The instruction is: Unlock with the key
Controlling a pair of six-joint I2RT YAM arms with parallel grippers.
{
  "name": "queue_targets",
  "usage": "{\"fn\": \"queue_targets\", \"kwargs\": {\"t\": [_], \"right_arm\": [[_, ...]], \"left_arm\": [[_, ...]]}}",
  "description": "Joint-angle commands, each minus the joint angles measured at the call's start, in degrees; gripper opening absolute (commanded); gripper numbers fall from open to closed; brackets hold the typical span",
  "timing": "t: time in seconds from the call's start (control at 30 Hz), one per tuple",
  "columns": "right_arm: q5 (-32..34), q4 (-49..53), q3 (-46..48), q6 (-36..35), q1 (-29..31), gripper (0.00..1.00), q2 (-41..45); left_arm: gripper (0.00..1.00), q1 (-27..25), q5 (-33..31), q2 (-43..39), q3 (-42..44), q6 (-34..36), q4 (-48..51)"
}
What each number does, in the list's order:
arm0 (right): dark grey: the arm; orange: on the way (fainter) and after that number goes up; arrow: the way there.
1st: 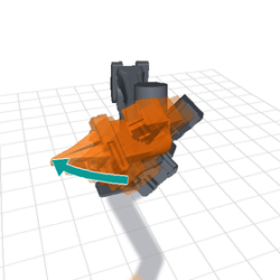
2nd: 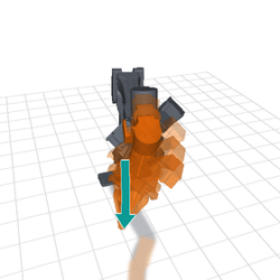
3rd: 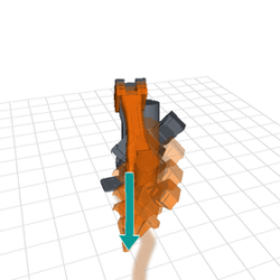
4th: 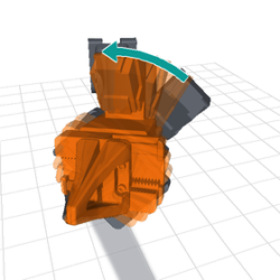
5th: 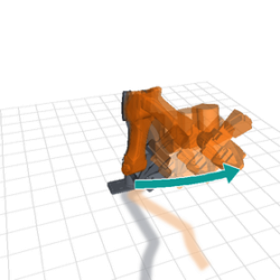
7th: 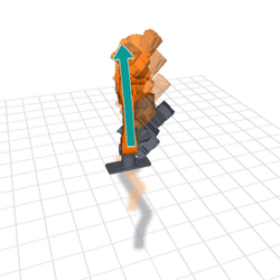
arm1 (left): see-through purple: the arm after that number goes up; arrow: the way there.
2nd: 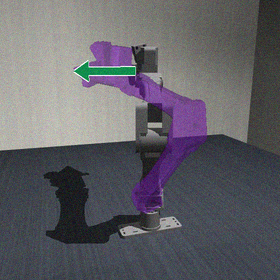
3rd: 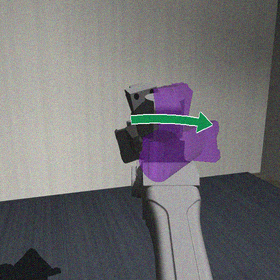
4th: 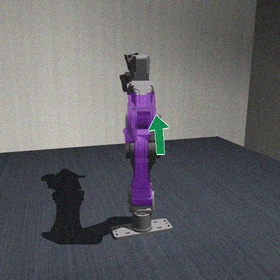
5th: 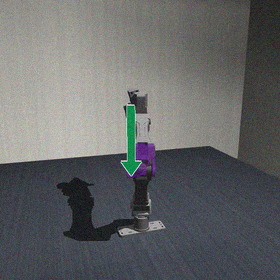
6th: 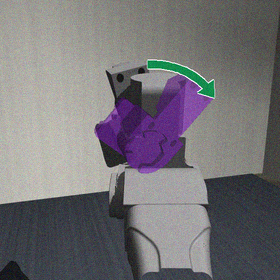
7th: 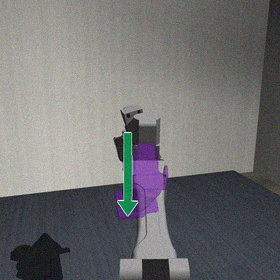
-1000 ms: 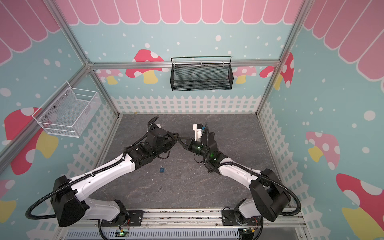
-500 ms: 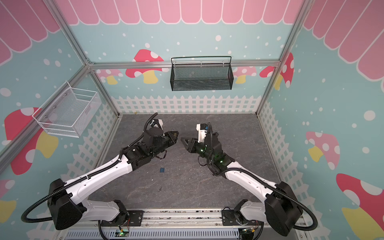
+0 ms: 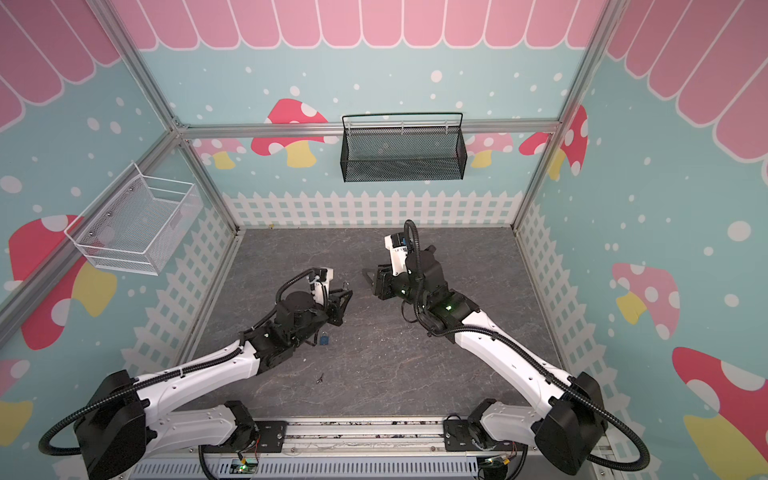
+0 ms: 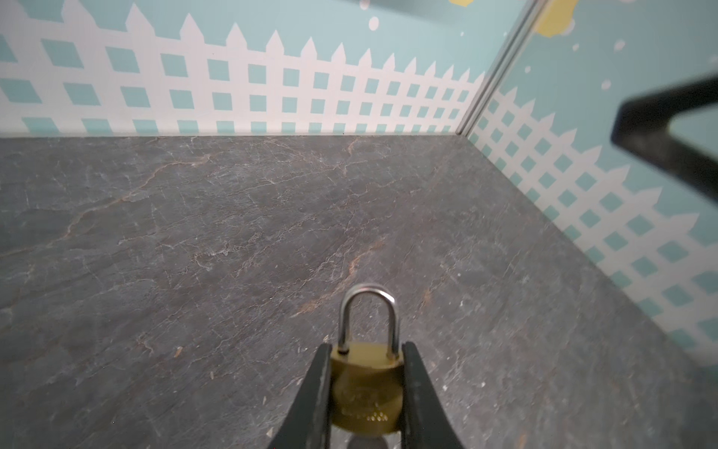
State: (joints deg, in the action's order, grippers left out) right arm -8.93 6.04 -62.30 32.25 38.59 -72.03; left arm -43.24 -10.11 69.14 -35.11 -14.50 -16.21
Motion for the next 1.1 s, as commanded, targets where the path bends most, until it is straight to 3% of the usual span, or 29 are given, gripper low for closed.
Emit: {"fn": "queue_targets", "kwargs": {"t": [0.0,0.4,1.07], "right_arm": [[-2.30,8.58,-3.54,-6.21,0.08,0.54,-2.13],[-2.12,15.69,-13.67,-11.18,1.46,0.56,-9.77],[7.42,22.76,-19.64,-15.04,2.28,0.58,-16.35]], "left_arm": [[0.00,-0.83,1.93,-0.21,1.67,11.08,-13.66],[0.00,-2.36,0.84,2.28,1.74,12.53,-16.88],[0.00,-3.77,-2.56,5.04,-0.04,12.30,-17.98]]}}
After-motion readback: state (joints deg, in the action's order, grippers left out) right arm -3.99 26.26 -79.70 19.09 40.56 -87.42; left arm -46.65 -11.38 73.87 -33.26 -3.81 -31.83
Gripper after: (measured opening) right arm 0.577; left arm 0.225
